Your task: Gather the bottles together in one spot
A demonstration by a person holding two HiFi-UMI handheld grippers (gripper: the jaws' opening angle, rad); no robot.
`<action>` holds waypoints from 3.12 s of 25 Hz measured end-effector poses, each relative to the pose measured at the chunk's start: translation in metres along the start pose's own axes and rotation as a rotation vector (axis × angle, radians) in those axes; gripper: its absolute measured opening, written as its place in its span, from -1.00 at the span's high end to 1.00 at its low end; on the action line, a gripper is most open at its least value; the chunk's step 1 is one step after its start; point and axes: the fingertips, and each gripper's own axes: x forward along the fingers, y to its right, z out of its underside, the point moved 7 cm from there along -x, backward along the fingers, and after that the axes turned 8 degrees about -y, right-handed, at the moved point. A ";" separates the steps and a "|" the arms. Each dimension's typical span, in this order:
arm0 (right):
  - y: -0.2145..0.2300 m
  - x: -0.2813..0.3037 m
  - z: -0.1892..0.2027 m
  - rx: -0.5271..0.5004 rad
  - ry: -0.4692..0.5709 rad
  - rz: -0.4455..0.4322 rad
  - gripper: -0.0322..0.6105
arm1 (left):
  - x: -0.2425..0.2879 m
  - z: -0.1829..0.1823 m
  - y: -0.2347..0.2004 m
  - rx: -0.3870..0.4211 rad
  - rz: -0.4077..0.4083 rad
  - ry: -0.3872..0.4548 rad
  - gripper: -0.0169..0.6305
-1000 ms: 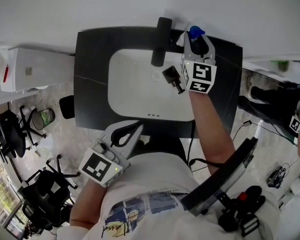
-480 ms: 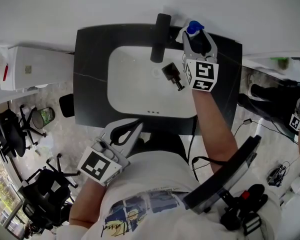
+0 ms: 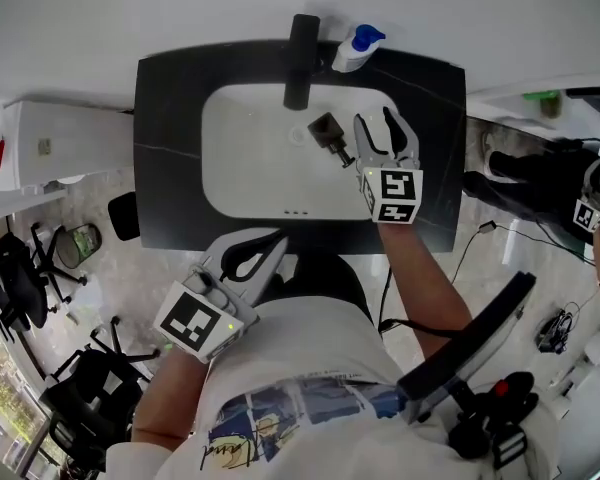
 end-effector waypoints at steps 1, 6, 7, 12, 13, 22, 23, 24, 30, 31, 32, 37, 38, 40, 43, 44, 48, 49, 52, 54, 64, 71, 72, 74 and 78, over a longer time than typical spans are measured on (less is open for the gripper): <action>-0.010 -0.005 0.011 0.011 -0.029 -0.007 0.25 | -0.004 0.003 0.001 0.011 0.013 0.003 0.93; -0.030 -0.005 0.067 0.119 -0.198 -0.037 0.26 | 0.006 0.006 0.007 0.029 0.054 -0.004 0.93; -0.031 -0.004 0.075 0.151 -0.226 -0.035 0.26 | 0.008 0.006 0.009 0.030 0.059 -0.006 0.93; -0.026 0.003 0.101 0.283 -0.325 0.017 0.27 | 0.006 0.008 0.012 0.011 0.054 -0.019 0.93; -0.024 0.005 0.102 0.296 -0.331 0.028 0.28 | 0.005 0.008 0.012 0.006 0.049 -0.024 0.93; -0.007 0.025 0.121 0.520 -0.492 0.086 0.31 | 0.003 0.011 0.014 -0.024 0.037 -0.021 0.93; -0.007 0.026 0.124 0.538 -0.514 0.089 0.31 | 0.001 0.011 0.013 -0.027 0.035 -0.018 0.93; -0.007 0.028 0.126 0.543 -0.535 0.088 0.31 | 0.000 0.011 0.012 -0.031 0.032 -0.017 0.93; -0.008 0.037 0.142 0.671 -0.624 0.087 0.31 | -0.002 0.009 0.003 -0.051 0.004 -0.022 0.93; -0.008 0.038 0.144 0.711 -0.631 0.098 0.34 | -0.001 0.009 0.003 -0.052 0.005 -0.019 0.93; -0.007 0.038 0.147 0.747 -0.635 0.111 0.38 | 0.000 0.009 0.003 -0.050 0.008 -0.014 0.93; -0.007 0.042 0.157 0.859 -0.658 0.143 0.56 | -0.001 0.012 0.004 -0.054 0.014 -0.014 0.93; -0.009 0.044 0.157 0.867 -0.663 0.135 0.56 | -0.001 0.012 0.002 -0.057 0.009 -0.011 0.93; -0.012 0.046 0.158 0.877 -0.671 0.114 0.57 | 0.000 0.011 0.001 -0.061 0.003 0.000 0.93; -0.013 0.047 0.156 0.827 -0.677 0.102 0.60 | 0.001 0.009 0.002 -0.059 0.005 -0.002 0.93; -0.013 0.046 0.153 0.776 -0.677 0.107 0.62 | 0.002 0.009 0.002 -0.059 0.006 -0.002 0.93; -0.011 0.043 0.134 0.534 -0.661 0.107 0.68 | 0.002 0.011 0.002 -0.059 0.007 0.002 0.93; -0.010 0.043 0.128 0.474 -0.655 0.102 0.70 | 0.002 0.011 0.002 -0.059 0.008 0.006 0.93; -0.013 0.045 0.108 0.269 -0.617 0.084 0.74 | 0.002 0.011 0.004 -0.061 0.011 0.008 0.93; -0.016 0.048 0.096 0.144 -0.583 0.054 0.77 | 0.003 0.010 0.006 -0.059 0.013 0.011 0.93; -0.025 0.047 0.064 -0.229 -0.484 -0.008 0.79 | 0.001 0.012 0.009 -0.055 0.013 0.019 0.93; -0.050 0.051 0.050 -0.355 -0.398 -0.132 0.76 | 0.000 0.014 0.009 -0.061 0.011 0.016 0.93; -0.053 0.053 0.048 -0.372 -0.389 -0.150 0.76 | 0.000 0.013 0.009 -0.061 0.009 0.017 0.93; -0.058 0.057 0.045 -0.399 -0.370 -0.179 0.76 | 0.000 0.013 0.010 -0.063 0.007 0.020 0.93; -0.065 0.062 0.040 -0.423 -0.342 -0.230 0.74 | -0.002 0.013 0.010 -0.065 -0.001 0.029 0.93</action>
